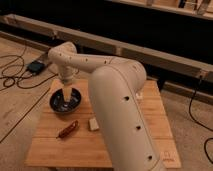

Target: Place the ceramic cup in the ceramic bowl

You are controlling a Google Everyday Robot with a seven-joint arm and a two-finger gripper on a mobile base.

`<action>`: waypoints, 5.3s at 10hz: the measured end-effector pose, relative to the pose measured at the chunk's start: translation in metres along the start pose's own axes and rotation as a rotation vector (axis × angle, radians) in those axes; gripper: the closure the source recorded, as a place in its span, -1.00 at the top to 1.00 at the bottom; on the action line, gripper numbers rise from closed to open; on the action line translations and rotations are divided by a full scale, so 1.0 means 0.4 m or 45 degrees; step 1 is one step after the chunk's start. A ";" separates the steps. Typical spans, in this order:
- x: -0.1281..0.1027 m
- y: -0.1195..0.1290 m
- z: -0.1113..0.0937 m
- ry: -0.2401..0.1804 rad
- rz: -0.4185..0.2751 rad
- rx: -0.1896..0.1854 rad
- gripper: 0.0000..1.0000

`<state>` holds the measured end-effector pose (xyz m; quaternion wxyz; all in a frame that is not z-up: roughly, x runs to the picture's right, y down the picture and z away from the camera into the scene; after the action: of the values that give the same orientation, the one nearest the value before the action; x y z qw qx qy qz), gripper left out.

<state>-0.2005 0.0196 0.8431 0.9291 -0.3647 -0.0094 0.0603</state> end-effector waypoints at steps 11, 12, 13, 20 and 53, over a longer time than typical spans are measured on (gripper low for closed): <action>0.000 0.000 0.000 0.000 0.000 0.000 0.60; 0.000 0.000 0.000 0.000 0.000 0.000 0.60; 0.006 -0.001 0.002 -0.001 0.000 -0.006 0.60; 0.281 0.068 -0.027 0.040 0.137 -0.013 0.60; 0.640 0.204 -0.124 0.135 0.509 0.022 -1.00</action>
<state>0.0480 0.0758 0.7443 0.9010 -0.3539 0.1127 0.2243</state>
